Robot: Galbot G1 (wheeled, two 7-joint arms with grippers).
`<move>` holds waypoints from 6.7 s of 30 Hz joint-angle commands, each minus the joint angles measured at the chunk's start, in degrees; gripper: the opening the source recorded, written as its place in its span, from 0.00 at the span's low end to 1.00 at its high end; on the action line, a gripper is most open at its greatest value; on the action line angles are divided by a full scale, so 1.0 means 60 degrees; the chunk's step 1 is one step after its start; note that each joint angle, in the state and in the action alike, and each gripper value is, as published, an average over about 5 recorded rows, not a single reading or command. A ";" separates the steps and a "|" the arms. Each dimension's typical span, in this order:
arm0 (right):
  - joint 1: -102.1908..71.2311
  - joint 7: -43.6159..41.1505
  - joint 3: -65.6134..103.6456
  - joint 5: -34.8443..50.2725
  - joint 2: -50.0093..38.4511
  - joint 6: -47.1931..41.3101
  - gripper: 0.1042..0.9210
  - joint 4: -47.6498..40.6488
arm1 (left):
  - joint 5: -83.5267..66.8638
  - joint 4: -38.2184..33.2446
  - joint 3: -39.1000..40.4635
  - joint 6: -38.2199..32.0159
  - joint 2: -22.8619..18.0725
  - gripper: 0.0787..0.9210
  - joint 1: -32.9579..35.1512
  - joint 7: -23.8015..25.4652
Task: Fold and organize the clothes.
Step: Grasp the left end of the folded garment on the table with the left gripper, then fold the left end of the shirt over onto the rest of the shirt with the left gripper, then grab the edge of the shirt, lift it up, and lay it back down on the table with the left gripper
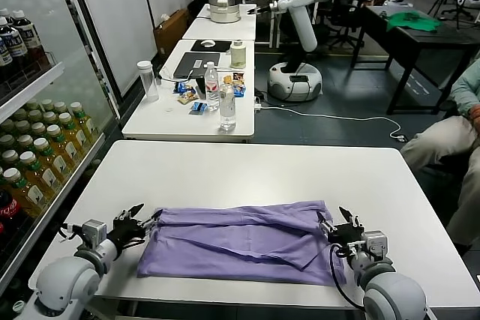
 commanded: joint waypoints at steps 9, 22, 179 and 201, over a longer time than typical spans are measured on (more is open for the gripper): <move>-0.0103 -0.0007 -0.0241 -0.0545 0.0253 0.0005 0.88 -0.0010 | -0.1363 -0.0387 0.1429 -0.0057 -0.0879 0.88 0.0308 -0.4632; -0.0029 -0.0021 -0.0414 -0.0656 0.0403 0.0017 0.88 -0.0274 | -0.1369 0.0224 0.1544 0.0020 -0.0949 0.88 0.0054 -0.4692; 0.0135 0.0002 0.1443 -0.0507 0.0158 0.0000 0.88 0.0441 | -0.1130 -0.1377 -0.0456 0.0105 -0.2305 0.23 0.0473 -0.2493; -0.0117 -0.0081 0.1818 -0.0445 0.0096 0.0057 0.88 0.0578 | -0.2267 -0.3648 -0.2177 0.0176 -0.1107 0.01 0.1379 -0.1081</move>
